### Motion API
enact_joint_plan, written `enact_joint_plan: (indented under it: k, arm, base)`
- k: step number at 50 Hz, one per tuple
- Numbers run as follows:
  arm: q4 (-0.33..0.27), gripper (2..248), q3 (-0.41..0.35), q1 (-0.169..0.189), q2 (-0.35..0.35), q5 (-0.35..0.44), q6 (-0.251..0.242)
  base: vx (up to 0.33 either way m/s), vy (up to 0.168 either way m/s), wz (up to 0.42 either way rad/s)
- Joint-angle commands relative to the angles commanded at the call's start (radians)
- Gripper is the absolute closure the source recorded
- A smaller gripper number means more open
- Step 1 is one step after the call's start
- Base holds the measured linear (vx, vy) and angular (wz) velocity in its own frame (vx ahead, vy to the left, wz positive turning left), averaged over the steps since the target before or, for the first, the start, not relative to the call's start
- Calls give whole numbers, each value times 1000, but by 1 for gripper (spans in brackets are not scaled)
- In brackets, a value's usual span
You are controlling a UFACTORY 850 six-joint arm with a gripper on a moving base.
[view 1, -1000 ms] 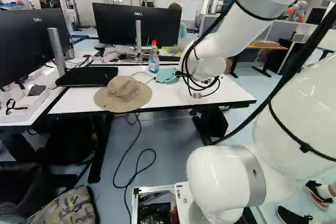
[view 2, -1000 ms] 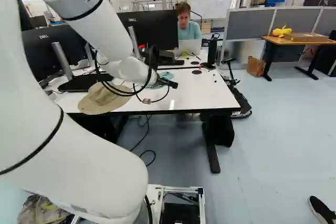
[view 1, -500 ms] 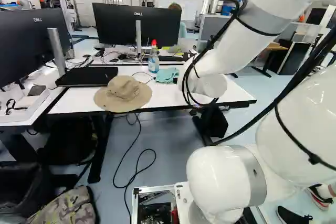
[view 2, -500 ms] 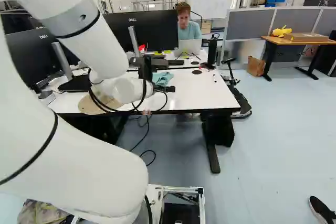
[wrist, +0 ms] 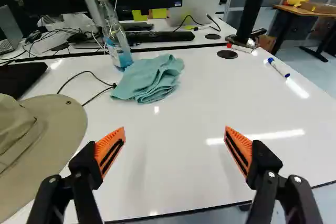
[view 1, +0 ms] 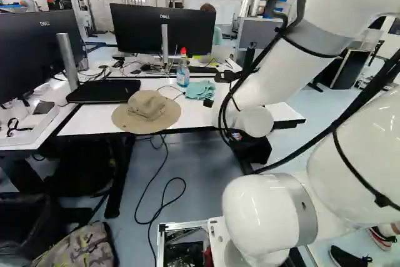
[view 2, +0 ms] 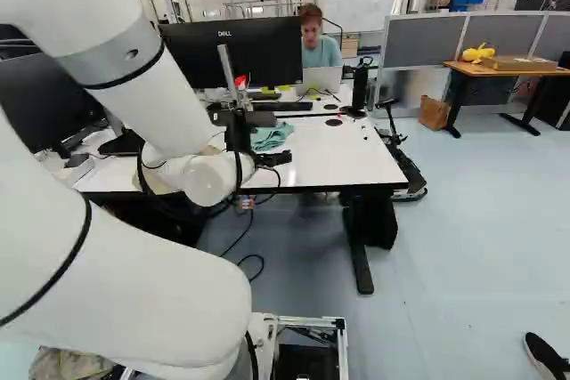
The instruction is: Clean the table with the green towel
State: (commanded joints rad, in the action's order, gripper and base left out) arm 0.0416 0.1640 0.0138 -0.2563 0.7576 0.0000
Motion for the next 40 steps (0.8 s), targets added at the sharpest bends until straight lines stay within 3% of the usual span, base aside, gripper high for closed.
enact_joint_plan:
  k: [40]
  arm:
    - [-41, 3, -76, -14, -23, 114, 0]
  base:
    - [0, 0, 0]
